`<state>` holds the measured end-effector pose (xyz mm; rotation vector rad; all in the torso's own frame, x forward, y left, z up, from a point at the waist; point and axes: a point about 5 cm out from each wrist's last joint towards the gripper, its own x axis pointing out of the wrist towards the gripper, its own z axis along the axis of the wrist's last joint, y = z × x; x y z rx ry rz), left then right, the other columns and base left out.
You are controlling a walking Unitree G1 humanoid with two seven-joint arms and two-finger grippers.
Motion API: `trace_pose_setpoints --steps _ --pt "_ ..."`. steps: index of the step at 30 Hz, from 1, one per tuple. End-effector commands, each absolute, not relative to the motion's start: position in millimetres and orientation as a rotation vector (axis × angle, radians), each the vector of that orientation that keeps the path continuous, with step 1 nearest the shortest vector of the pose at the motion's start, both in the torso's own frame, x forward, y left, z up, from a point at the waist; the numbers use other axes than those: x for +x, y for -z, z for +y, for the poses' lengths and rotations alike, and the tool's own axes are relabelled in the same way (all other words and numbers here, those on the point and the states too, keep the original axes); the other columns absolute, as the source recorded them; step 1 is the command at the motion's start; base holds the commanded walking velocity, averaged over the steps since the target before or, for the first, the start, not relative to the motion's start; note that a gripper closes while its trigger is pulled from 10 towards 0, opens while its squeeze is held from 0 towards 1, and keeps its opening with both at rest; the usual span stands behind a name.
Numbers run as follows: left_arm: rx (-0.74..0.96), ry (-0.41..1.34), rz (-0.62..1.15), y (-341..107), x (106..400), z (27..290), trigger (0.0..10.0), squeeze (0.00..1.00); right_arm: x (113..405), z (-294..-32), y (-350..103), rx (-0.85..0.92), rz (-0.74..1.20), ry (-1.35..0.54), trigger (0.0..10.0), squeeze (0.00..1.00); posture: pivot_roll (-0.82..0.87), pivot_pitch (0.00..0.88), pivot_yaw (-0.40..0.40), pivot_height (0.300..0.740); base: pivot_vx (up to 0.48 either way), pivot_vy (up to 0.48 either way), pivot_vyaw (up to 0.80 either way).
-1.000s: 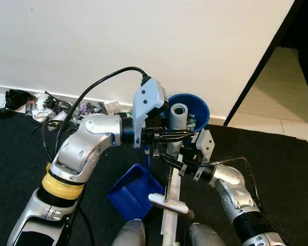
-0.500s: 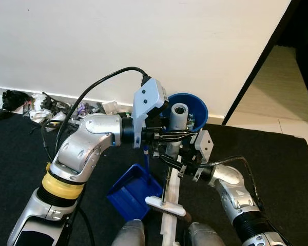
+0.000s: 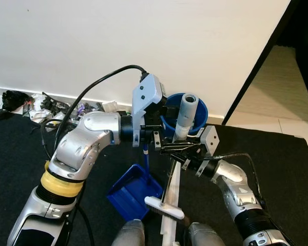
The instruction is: Sweep floor
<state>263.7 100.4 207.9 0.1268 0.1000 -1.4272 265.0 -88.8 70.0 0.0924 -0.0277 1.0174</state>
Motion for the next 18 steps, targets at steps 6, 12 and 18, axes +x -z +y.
trace_pose_setpoints --steps 6,12,18 --pt "0.165 1.47 0.163 -203 263 110 10.0 0.0 269 -93 -81 0.127 -0.078 -1.002 0.0 0.0 0.13 0.0 -0.02 0.74 0.0 0.0 0.0" --pt "0.17 1.492 0.146 -203 261 100 10.0 0.0 265 -87 -82 0.131 -0.08 -1.047 0.0 0.0 0.13 0.0 -0.019 0.74 0.0 0.0 0.0" --pt "0.234 1.506 0.146 -197 259 88 10.0 0.0 262 -80 -81 0.134 -0.067 -1.09 0.0 0.0 0.13 0.0 -0.018 0.74 0.0 0.0 0.0"
